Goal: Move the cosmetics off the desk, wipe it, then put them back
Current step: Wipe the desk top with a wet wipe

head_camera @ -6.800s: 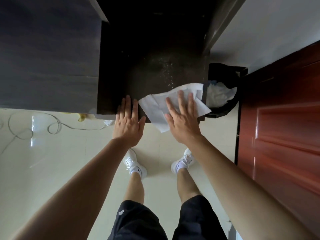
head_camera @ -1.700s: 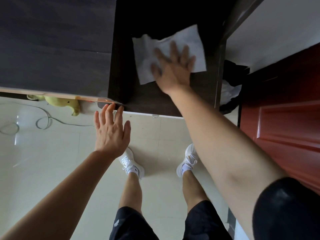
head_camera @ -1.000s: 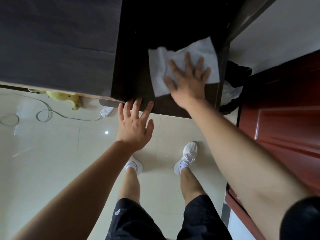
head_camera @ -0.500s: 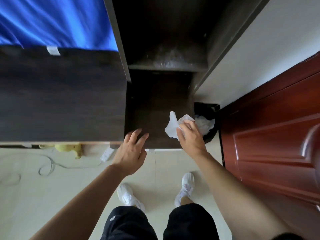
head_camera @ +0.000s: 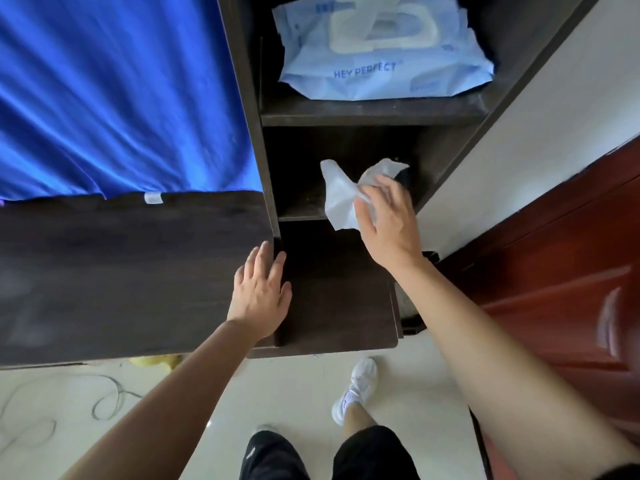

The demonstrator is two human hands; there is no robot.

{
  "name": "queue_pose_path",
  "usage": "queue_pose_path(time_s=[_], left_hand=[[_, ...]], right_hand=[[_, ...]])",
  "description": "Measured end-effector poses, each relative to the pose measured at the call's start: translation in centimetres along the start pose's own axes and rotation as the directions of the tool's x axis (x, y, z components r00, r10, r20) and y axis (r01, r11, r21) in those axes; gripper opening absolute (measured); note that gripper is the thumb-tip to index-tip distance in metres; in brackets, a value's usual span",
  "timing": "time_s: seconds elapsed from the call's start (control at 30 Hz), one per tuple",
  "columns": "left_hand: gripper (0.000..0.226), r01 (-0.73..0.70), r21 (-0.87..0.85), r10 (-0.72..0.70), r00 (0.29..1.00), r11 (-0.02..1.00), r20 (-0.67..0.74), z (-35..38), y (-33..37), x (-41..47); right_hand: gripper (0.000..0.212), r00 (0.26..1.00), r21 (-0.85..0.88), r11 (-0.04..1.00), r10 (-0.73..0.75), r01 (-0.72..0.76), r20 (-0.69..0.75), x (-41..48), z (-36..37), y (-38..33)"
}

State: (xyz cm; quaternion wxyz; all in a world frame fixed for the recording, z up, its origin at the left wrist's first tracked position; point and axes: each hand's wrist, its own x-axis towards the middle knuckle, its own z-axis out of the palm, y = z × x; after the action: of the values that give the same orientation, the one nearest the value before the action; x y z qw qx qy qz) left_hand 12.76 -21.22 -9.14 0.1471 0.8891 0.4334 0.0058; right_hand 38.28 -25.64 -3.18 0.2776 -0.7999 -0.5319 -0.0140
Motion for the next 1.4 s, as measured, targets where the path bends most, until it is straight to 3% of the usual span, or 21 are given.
queue_pose_path(time_s=[0.1,0.17,0.3,0.53,0.67,0.83,0.93,1.03,1.13,1.27,1.33,1.4], left_hand=[[0.063,0.072,0.04,-0.074,0.997,0.997,0.037,1.7,-0.8,1.2],[0.066,0.098,0.069,-0.103,0.993,0.993,0.062,2.7,-1.2,1.5],[0.076,0.136,0.112,-0.149,0.982,0.984,0.12,4.2,-1.8,1.8],[0.084,0.132,0.157,-0.15,0.983,0.979,0.105,5.6,-2.2,1.7],[0.082,0.127,0.162,-0.142,0.986,0.979,0.085,6.1,-2.3,1.6],[0.08,0.117,0.174,-0.128,0.99,0.978,0.052,6.5,-2.5,1.6],[0.079,0.11,0.172,-0.119,0.992,0.979,0.046,6.6,-2.5,1.5],[0.08,0.112,0.158,-0.12,0.992,0.981,0.043,6.5,-2.4,1.5],[0.082,0.107,0.171,-0.116,0.992,0.979,0.044,6.5,-2.5,1.6],[0.084,0.115,0.165,-0.124,0.991,0.98,0.047,6.5,-2.5,1.5],[0.085,0.117,0.17,-0.127,0.991,0.978,0.048,6.5,-2.4,1.6],[0.085,0.119,0.173,-0.13,0.99,0.978,0.054,6.4,-2.3,1.6]], right_hand=[[0.049,0.972,-0.149,0.989,0.027,0.009,0.234,1.3,3.1,1.1],[0.052,0.952,-0.247,0.969,0.052,0.025,0.3,1.1,4.7,1.6],[0.052,0.97,-0.257,0.966,0.093,-0.034,0.223,1.4,6.1,0.7],[0.055,0.932,-0.185,0.983,0.087,-0.021,0.352,4.4,8.7,-3.6],[0.058,0.914,-0.231,0.97,0.027,0.074,0.404,3.6,7.4,-1.8],[0.067,0.926,-0.39,0.919,0.199,-0.063,0.32,2.5,3.9,3.1],[0.068,0.915,-0.377,0.92,0.239,-0.107,0.325,3.5,4.7,2.4],[0.062,0.924,-0.334,0.939,0.194,-0.079,0.328,4.7,7.7,-1.6],[0.058,0.919,-0.313,0.948,0.074,0.055,0.386,4.9,10.1,-5.6],[0.054,0.885,-0.246,0.945,-0.081,0.214,0.458,3.0,9.0,-5.2],[0.058,0.887,-0.232,0.954,-0.066,0.191,0.458,2.2,7.5,-2.6],[0.065,0.904,-0.27,0.961,0.057,0.066,0.423,2.6,6.1,0.1]])
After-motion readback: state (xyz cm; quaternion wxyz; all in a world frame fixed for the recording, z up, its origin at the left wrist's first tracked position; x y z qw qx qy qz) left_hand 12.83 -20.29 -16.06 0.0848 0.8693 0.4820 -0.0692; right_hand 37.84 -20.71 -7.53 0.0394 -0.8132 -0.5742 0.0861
